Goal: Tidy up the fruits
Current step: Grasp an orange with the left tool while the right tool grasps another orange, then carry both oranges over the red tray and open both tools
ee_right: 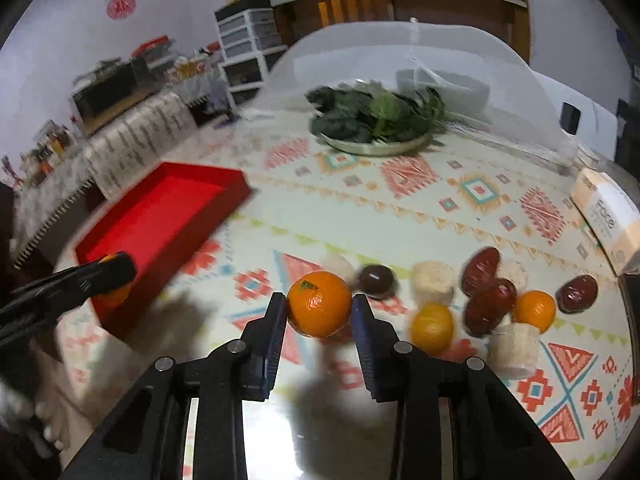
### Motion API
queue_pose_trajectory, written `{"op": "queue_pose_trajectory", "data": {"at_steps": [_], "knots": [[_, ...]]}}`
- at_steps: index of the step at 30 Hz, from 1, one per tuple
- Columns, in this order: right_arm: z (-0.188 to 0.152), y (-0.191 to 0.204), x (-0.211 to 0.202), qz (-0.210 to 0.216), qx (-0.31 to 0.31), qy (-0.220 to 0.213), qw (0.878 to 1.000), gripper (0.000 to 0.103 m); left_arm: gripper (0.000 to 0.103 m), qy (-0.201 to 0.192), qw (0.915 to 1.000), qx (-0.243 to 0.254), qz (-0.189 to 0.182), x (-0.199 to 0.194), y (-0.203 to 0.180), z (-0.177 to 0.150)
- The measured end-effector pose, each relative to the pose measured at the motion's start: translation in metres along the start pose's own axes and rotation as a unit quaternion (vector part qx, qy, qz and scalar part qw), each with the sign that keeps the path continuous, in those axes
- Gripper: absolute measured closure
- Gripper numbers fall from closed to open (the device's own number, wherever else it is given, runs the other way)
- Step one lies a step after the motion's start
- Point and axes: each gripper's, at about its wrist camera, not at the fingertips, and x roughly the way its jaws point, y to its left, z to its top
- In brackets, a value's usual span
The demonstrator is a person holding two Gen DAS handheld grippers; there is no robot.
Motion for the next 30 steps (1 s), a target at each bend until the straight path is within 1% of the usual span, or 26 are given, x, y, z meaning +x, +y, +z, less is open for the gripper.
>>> {"op": "queue_pose_trajectory", "data": {"at_steps": [4,6,8,10,12,18,23,25,27,30], "knots": [[0.013,0.029,-0.004,0.042,-0.006,-0.004,0.999,0.067,0.072,-0.013,0.999,-0.033,0.027,-0.007,0.038,0.02],[0.02,0.046,0.0,0.068,-0.009,0.0,0.998,0.067,0.072,-0.017,0.9974,-0.053,0.046,-0.007,0.061,0.03],[0.026,0.067,0.008,0.091,-0.017,0.007,0.996,0.067,0.072,-0.016,0.996,-0.069,0.054,-0.007,0.078,0.034],[0.031,0.093,0.018,0.102,-0.035,0.013,0.994,0.067,0.072,-0.014,0.9937,-0.086,0.071,-0.004,0.098,0.039],[0.034,0.113,0.027,0.11,-0.052,0.019,0.992,0.067,0.072,-0.008,0.9917,-0.101,0.08,0.0,0.114,0.04],[0.035,0.165,0.07,0.127,-0.085,0.056,0.987,0.067,0.072,0.009,0.9867,-0.146,0.07,0.004,0.147,0.036],[0.034,0.182,0.101,0.124,-0.089,0.076,0.985,0.067,0.071,0.004,0.985,-0.161,0.062,-0.001,0.159,0.035],[0.034,0.183,0.108,0.122,-0.087,0.079,0.986,0.066,0.067,0.002,0.984,-0.168,0.058,-0.003,0.161,0.035],[0.035,0.184,0.11,0.122,-0.087,0.076,0.986,0.066,0.058,-0.004,0.9836,-0.171,0.057,-0.007,0.162,0.036],[0.038,0.185,0.108,0.125,-0.081,0.067,0.987,0.066,0.049,-0.012,0.9827,-0.174,0.06,-0.011,0.161,0.038]]}}
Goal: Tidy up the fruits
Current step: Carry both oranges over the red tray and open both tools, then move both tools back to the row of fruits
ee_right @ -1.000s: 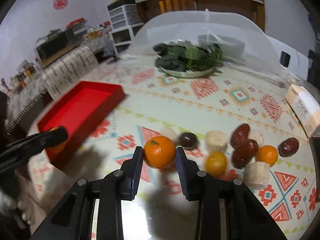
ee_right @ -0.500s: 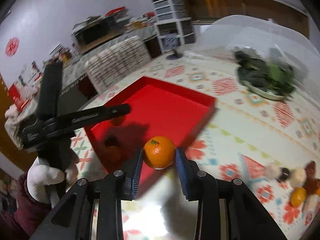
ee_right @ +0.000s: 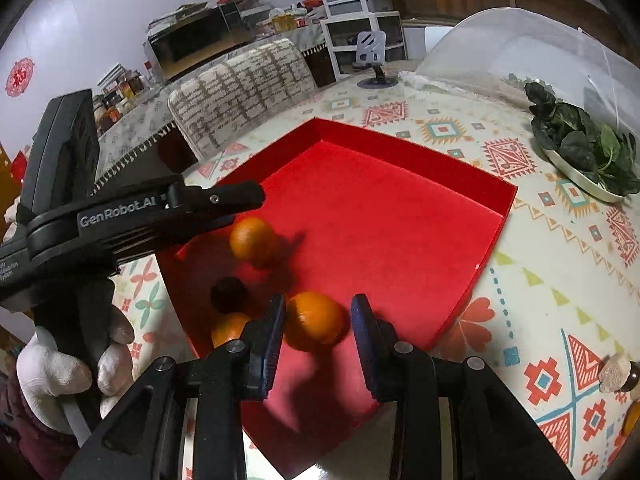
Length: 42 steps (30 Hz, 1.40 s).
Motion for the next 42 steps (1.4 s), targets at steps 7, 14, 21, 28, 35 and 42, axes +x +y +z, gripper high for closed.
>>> {"op": "queue_pose_trajectory", "data": {"at_steps": [7,14,21,28,35,42], "knots": [[-0.008,-0.008,-0.045,-0.004,0.013,-0.054,0.998,0.056,0.015,-0.071,0.9973,0.009,0.015,-0.037,-0.027,-0.003],[-0.038,-0.044,-0.118,-0.061,0.034,-0.143,0.987,0.029,0.014,-0.062,0.995,0.044,-0.065,-0.053,-0.087,-0.027],[-0.09,-0.129,-0.195,-0.155,0.1,-0.185,0.965,0.019,0.014,0.017,0.9851,0.135,-0.104,-0.021,-0.169,-0.076],[-0.152,-0.22,-0.246,-0.212,0.214,-0.163,0.94,0.019,0.014,0.078,0.9744,0.193,-0.085,0.029,-0.216,-0.131],[-0.173,-0.245,-0.241,-0.204,0.235,-0.136,0.941,0.02,0.014,0.106,0.9682,0.223,-0.042,0.063,-0.224,-0.159],[-0.165,-0.249,-0.213,-0.187,0.211,-0.096,0.955,0.027,0.014,0.097,0.9648,0.245,0.002,0.079,-0.228,-0.167]]}}
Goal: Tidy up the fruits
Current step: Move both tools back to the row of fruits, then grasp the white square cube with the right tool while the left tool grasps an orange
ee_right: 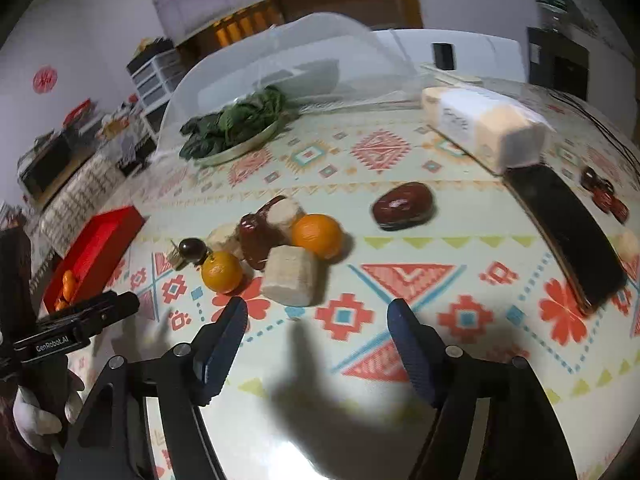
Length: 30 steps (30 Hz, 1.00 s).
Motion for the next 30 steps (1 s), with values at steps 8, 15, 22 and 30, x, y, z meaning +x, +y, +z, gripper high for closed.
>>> {"op": "queue_pose_trajectory", "data": {"at_steps": [8,15,22,30], "knots": [[0.014,0.014,0.035,-0.002,-0.01,0.034,0.999,0.045,0.012,0.002,0.9998,0.009,0.017,0.005,-0.003,0.001],[0.016,0.017,0.043,-0.003,-0.003,0.04,0.999,0.063,0.0,0.015,0.9993,0.019,0.027,0.01,-0.006,0.001],[0.015,0.015,0.042,0.0,0.007,0.037,0.999,0.064,0.0,0.037,0.9947,0.066,0.069,0.018,-0.019,-0.002],[0.007,0.006,0.031,0.023,0.032,0.029,0.999,0.064,0.018,0.02,0.9992,0.03,-0.014,0.003,-0.014,0.003]]}}
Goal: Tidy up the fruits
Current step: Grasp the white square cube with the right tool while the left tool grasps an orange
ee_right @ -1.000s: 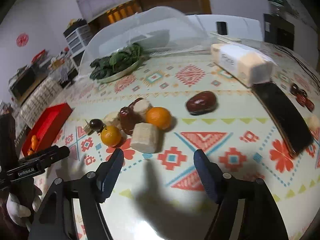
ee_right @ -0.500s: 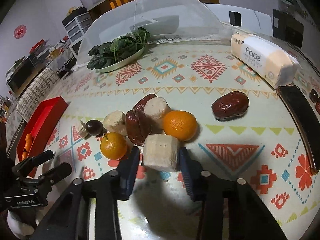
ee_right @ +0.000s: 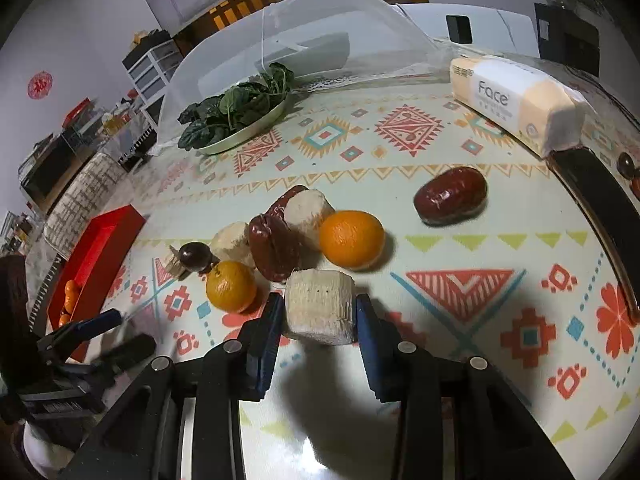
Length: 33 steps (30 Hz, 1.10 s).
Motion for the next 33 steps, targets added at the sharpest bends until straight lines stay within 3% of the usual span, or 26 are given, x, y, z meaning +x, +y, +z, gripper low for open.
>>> {"op": "queue_pose_trajectory", "data": {"at_steps": [6,16,21,22,28,33], "knots": [[-0.005,-0.009,-0.013,0.012,0.015,-0.012,1.0,0.064,0.029,-0.024,0.9971,0.045,-0.056,-0.004,-0.042,0.008],[-0.009,-0.03,-0.028,0.023,0.038,-0.018,0.999,0.064,0.029,-0.005,0.995,0.088,-0.048,0.036,-0.084,0.032],[-0.009,-0.034,-0.032,0.026,0.04,-0.021,0.999,0.063,0.066,0.008,0.9947,0.095,-0.038,0.051,-0.09,0.03],[-0.01,-0.034,-0.033,0.026,0.039,-0.022,0.999,0.063,0.07,0.01,0.9948,0.094,-0.039,0.051,-0.09,0.03],[-0.009,-0.029,-0.033,0.024,0.032,-0.019,0.999,0.063,0.07,-0.003,0.9959,0.076,-0.049,0.039,-0.08,0.029],[-0.006,-0.01,-0.037,0.024,0.013,-0.02,0.999,0.064,0.07,-0.03,0.9966,0.041,-0.065,0.006,-0.053,0.028]]}}
